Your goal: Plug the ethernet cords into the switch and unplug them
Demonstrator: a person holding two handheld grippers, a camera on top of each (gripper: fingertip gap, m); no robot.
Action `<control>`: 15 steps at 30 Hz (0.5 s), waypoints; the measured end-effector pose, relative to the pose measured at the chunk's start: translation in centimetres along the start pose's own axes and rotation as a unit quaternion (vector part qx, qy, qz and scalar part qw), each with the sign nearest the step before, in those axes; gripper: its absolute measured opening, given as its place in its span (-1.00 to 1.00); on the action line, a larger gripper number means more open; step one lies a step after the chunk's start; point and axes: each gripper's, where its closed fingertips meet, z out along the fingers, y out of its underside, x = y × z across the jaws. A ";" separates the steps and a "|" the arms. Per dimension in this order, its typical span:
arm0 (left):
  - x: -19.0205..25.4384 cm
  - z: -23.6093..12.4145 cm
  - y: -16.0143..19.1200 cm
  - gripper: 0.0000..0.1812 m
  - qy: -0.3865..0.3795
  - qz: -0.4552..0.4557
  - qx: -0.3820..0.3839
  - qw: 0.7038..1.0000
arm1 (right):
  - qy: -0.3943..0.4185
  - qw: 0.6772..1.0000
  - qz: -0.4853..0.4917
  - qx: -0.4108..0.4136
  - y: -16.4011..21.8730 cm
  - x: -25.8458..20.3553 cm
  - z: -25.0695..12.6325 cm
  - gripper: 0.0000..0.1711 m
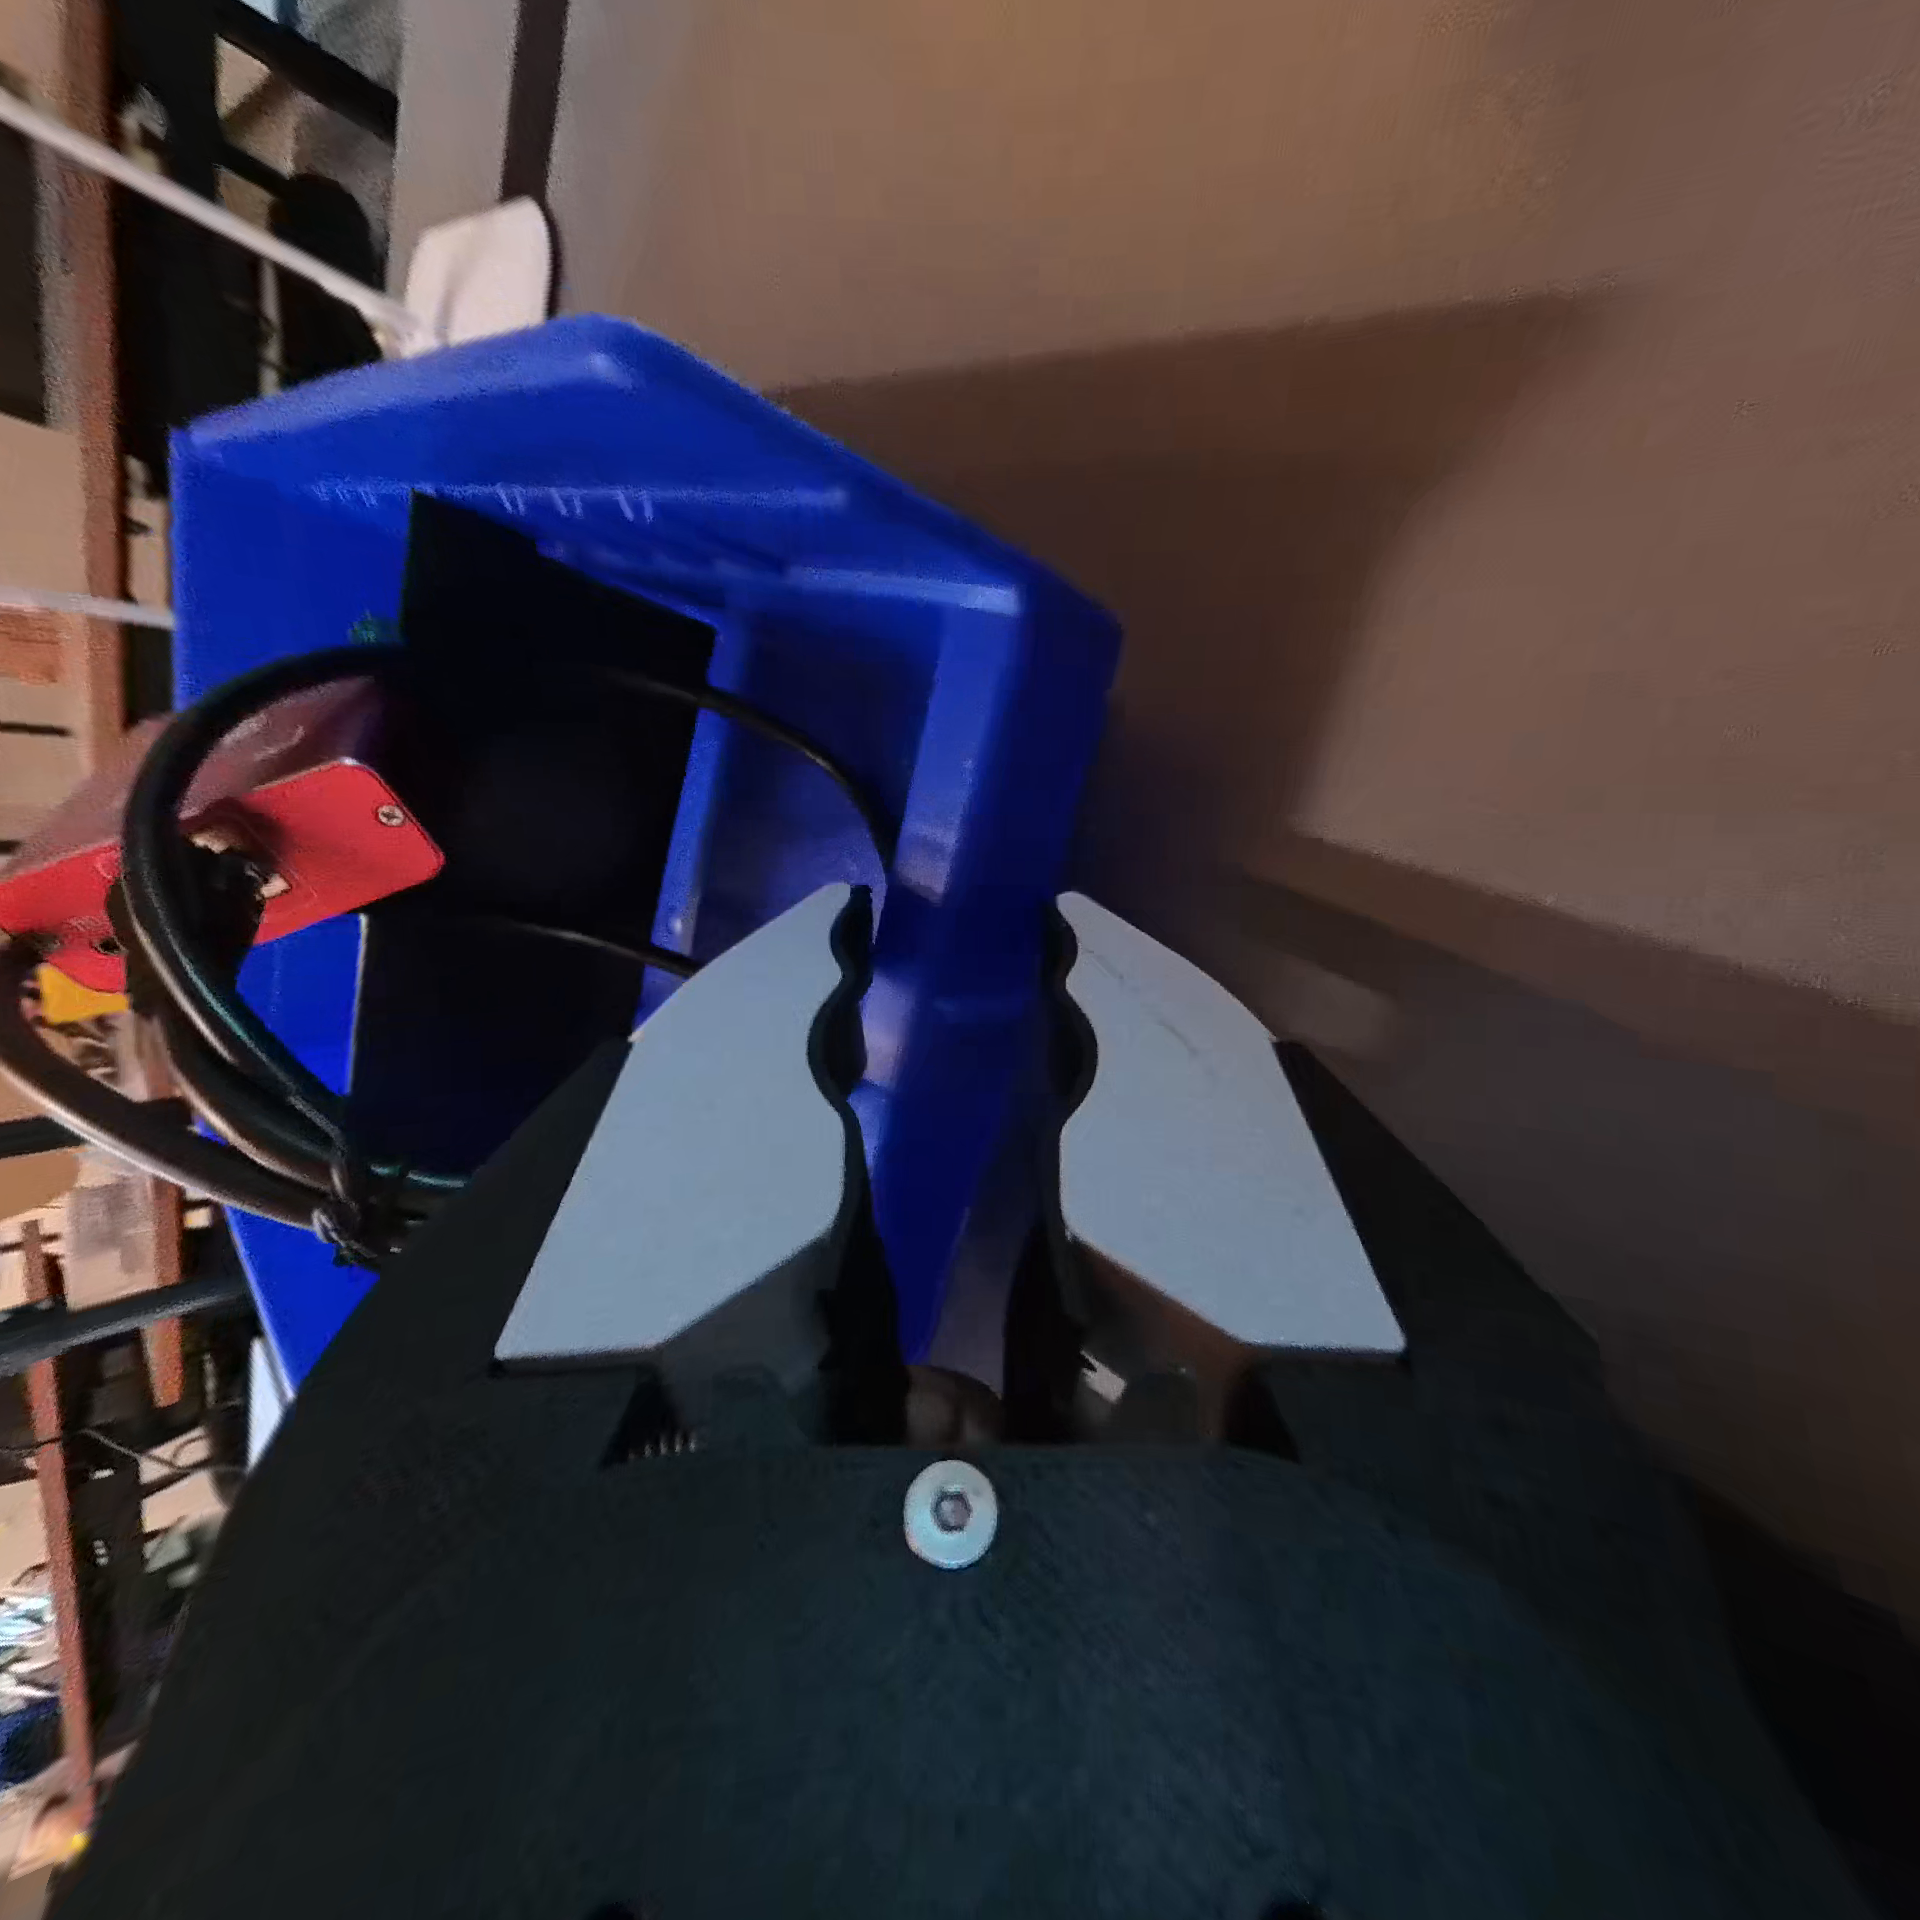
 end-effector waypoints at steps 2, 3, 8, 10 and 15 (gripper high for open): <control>-0.7 -0.3 1.7 -0.64 0.006 -0.019 -0.009 1.000 | 0.010 1.000 0.010 -0.018 1.4 0.8 -0.2 -0.59; -1.1 -0.4 2.7 -0.64 0.004 -0.025 -0.014 1.000 | 0.016 0.999 0.017 -0.027 2.3 1.3 -0.5 -0.59; -2.7 -2.1 8.2 -0.61 -0.010 -0.061 -0.033 0.998 | 0.051 0.995 0.060 -0.053 6.8 3.1 -2.3 -0.56; -3.1 -3.0 10.5 -0.60 -0.020 -0.071 -0.045 0.996 | 0.063 0.994 0.072 -0.060 8.4 3.5 -3.1 -0.55; -3.4 -5.7 15.6 -0.59 -0.044 -0.093 -0.075 0.992 | 0.079 0.991 0.086 -0.072 11.2 3.9 -5.0 -0.55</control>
